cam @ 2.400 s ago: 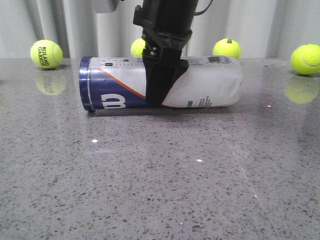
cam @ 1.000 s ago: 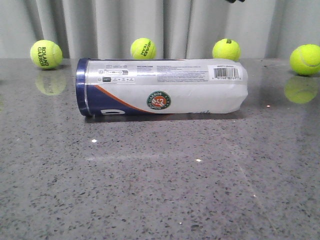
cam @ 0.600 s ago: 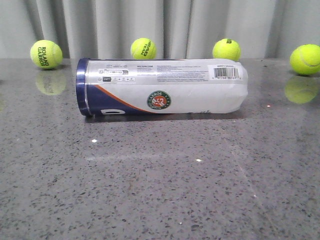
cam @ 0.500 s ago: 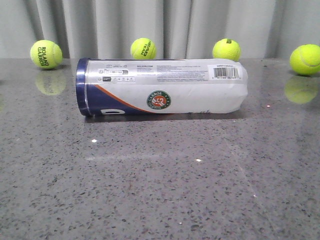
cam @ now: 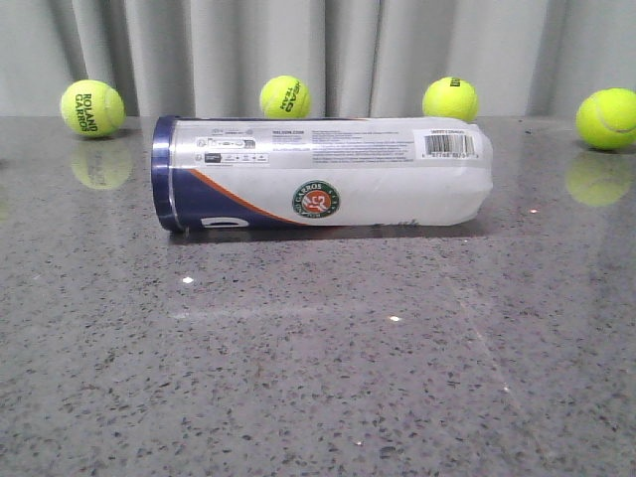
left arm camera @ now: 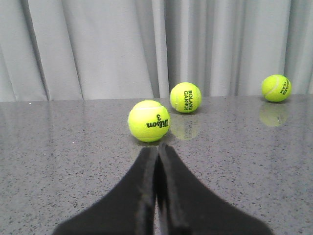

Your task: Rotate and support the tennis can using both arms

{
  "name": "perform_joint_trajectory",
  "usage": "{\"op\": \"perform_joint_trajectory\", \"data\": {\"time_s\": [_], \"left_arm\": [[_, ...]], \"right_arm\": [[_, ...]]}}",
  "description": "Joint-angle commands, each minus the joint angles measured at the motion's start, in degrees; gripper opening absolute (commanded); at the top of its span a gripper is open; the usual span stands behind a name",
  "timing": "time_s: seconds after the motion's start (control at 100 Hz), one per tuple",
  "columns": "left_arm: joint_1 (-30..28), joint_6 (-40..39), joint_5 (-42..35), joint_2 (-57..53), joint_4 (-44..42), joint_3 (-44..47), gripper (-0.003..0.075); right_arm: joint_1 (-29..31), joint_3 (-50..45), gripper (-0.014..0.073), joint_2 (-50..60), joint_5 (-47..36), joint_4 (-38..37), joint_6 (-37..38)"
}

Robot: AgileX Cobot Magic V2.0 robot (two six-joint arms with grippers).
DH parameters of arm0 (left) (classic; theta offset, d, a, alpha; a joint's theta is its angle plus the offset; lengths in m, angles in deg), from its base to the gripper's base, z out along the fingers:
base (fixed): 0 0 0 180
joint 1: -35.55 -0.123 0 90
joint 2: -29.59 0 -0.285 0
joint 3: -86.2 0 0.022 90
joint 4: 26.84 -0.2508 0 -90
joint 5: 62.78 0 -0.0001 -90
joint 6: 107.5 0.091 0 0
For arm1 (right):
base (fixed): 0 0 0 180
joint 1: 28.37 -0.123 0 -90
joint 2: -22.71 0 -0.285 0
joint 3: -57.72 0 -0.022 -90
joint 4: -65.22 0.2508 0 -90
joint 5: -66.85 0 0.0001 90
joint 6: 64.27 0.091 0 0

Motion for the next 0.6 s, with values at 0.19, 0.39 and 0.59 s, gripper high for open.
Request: {"op": "perform_joint_trajectory", "data": {"time_s": [0.19,0.39,0.59], "left_arm": [[-0.1,-0.5,-4.4,-1.9,0.4,2.5,-0.0020],[-0.1,-0.5,-4.4,-1.9,0.4,2.5,-0.0020],[-0.1,-0.5,-4.4,-1.9,0.4,2.5,-0.0020]], "right_arm": [[0.2,-10.3,-0.0069,16.7,-11.5,-2.2,-0.7],[0.2,-18.9,-0.0069,28.2,-17.8,-2.2,-0.7],[0.2,-26.1,-0.0069,36.4,-22.8,-2.2,-0.7]]}}
